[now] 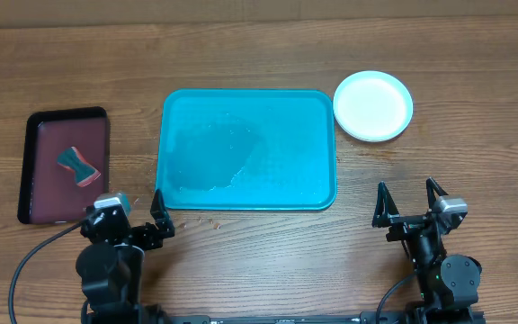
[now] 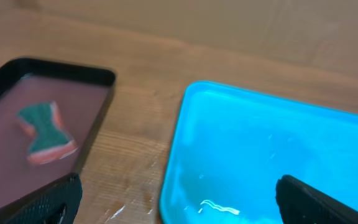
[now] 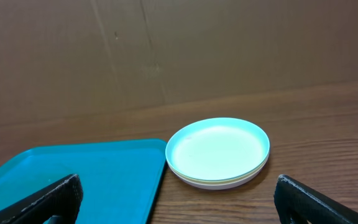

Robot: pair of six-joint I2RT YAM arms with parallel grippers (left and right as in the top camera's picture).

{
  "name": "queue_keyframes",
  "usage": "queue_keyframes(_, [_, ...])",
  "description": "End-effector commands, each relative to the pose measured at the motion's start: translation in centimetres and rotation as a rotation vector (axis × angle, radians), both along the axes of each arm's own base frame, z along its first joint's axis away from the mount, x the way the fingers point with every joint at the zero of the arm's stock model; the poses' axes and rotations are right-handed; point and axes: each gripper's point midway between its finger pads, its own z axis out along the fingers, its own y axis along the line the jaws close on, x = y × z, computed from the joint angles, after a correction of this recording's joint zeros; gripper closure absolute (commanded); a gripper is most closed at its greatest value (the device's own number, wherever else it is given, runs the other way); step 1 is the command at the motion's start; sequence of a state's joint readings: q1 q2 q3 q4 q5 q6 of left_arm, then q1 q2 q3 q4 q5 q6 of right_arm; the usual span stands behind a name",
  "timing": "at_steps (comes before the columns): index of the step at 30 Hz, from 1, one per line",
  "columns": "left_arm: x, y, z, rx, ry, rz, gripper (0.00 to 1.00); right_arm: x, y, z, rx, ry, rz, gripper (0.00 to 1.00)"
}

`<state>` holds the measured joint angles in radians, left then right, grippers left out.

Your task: Clean dirty plates on tray and stack at the side

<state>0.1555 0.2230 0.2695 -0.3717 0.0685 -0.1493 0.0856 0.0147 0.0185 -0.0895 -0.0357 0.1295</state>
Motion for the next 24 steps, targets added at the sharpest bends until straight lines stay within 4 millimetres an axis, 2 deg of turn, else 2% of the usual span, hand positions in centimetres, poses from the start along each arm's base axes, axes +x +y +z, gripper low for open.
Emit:
queue_keyframes(1, [0.5,-1.5,0.7,0.012,-0.089,-0.079,0.0,0.0,-0.3,-0.1,-0.006,-0.009,-0.015,0.0])
queue_keyframes(6, [1.1,-1.9,1.6,0.009,-0.21,-0.092,0.0,0.0,-0.3,-0.1,-0.006,-0.009,-0.015,0.0])
queue_keyframes(13, [1.4,-1.9,0.6,-0.066,-0.307,-0.077,0.0,0.0,-0.3,-0.1,-0.006,-0.009,-0.015,0.0])
queue_keyframes(19, [1.3,-1.9,0.6,-0.074,-0.307,-0.066,0.0,0.0,-0.3,-0.1,-0.006,-0.009,-0.015,0.0])
queue_keyframes(24, [1.1,-1.6,-1.3,-0.076,-0.233,-0.041,0.0,0.0,-0.3,-0.1,-0.006,-0.009,-0.015,0.0])
